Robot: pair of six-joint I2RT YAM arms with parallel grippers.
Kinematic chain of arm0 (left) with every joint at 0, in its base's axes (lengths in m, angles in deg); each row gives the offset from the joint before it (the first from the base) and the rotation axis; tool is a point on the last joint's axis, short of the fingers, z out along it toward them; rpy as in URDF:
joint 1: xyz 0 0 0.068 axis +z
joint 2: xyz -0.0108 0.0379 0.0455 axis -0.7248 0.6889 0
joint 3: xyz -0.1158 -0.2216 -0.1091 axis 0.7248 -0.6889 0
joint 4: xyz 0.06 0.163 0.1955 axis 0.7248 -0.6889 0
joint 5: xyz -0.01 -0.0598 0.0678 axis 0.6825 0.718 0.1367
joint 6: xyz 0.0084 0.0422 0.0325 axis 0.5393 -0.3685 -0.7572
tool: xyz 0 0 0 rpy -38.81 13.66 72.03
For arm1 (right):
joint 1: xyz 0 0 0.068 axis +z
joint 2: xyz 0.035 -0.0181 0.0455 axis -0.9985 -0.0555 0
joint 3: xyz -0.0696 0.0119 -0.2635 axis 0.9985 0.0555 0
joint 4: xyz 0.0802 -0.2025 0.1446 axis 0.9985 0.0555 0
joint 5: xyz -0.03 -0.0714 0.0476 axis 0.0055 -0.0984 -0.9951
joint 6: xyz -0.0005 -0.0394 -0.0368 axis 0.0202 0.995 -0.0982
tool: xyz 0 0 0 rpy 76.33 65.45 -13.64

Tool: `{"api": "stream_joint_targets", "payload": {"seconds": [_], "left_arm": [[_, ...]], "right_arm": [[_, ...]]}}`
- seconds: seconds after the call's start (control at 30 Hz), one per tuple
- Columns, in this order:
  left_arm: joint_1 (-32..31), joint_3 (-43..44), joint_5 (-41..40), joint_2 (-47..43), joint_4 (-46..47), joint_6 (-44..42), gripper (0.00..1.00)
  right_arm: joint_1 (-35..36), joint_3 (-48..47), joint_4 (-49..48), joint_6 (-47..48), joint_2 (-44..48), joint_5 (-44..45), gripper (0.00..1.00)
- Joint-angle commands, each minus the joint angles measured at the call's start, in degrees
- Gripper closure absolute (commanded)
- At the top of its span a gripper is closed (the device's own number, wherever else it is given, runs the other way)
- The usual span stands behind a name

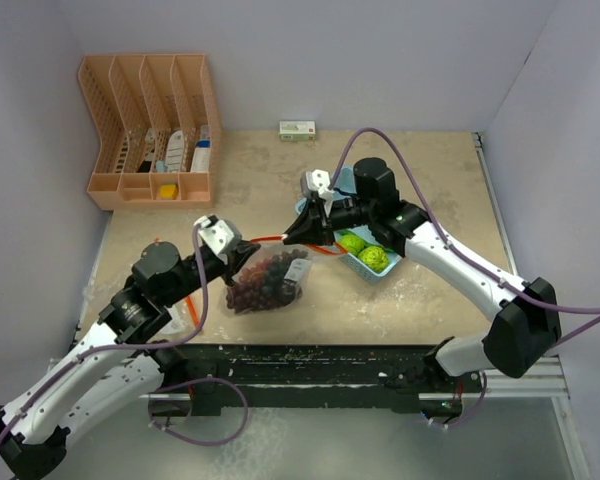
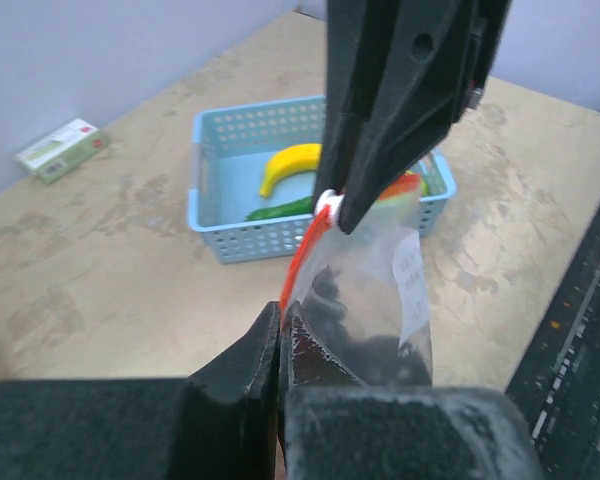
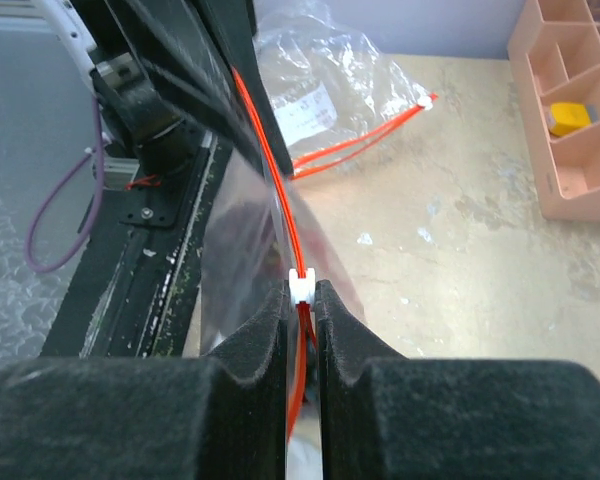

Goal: Place the food in the zip-top bag and seal the zipper
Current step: Zip the zipper food storage bag at the center of the board, then place the zipper food storage bag at the center of the board.

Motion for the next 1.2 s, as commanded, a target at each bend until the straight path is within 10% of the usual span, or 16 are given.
{"api": "stream_joint_targets", "payload": {"seconds": [0.0,0.53,0.83,1.17], "left_arm": [[0.16,5.44,-13.00,-4.61,4.58,-1.43,1.00],[0.11,6.70,-51.41,-13.01,5.31,-3.86,1.00],[0.15,6.40,-49.48,-3.10,8.97,-0.56,1.00],[2.82,10.02,-50.74,13.62,23.47,-2.04,0.96]], "right_arm": [[-3.69,1.15,2.14,2.31,1.04,1.40,0.97],[-8.06,1.90,1.89,1.78,-2.09,1.41,1.00],[-8.07,-0.91,-2.25,-12.09,-1.50,14.21,0.21],[-8.01,1.09,-6.24,-17.09,1.64,18.83,0.11]]}}
